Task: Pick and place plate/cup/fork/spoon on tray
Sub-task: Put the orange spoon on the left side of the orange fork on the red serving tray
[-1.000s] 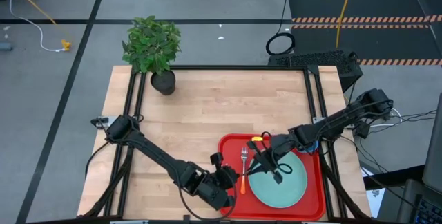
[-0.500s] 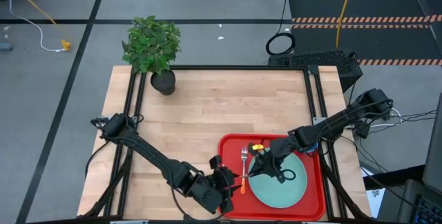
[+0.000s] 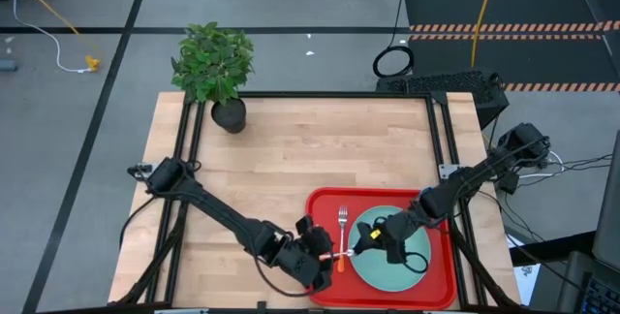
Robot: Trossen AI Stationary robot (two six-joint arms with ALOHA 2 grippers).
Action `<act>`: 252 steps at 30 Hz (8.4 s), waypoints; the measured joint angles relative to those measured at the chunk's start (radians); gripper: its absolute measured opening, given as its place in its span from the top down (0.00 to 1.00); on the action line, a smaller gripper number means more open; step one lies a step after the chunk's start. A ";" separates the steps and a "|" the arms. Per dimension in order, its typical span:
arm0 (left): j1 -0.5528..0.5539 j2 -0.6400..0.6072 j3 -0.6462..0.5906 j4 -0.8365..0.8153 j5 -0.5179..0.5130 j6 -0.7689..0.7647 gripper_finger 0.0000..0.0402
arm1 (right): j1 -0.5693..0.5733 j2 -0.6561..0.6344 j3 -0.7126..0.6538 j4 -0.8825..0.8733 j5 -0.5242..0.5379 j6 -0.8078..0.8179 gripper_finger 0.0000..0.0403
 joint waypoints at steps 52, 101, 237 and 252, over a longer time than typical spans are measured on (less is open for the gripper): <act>0.077 0.034 -0.116 0.247 0.197 0.056 0.76 | 0.023 0.000 0.000 -0.003 0.071 -0.116 1.00; -0.025 0.032 0.073 0.007 -0.079 -0.268 0.96 | 0.321 -0.068 0.001 0.127 0.512 0.574 0.68; 0.063 0.199 -0.012 -0.240 0.159 0.200 0.99 | 0.318 -0.447 0.000 -0.310 0.665 1.202 0.88; 0.048 0.199 -0.022 -0.082 0.203 0.219 0.99 | 0.318 -0.447 0.000 -0.310 0.665 1.225 0.88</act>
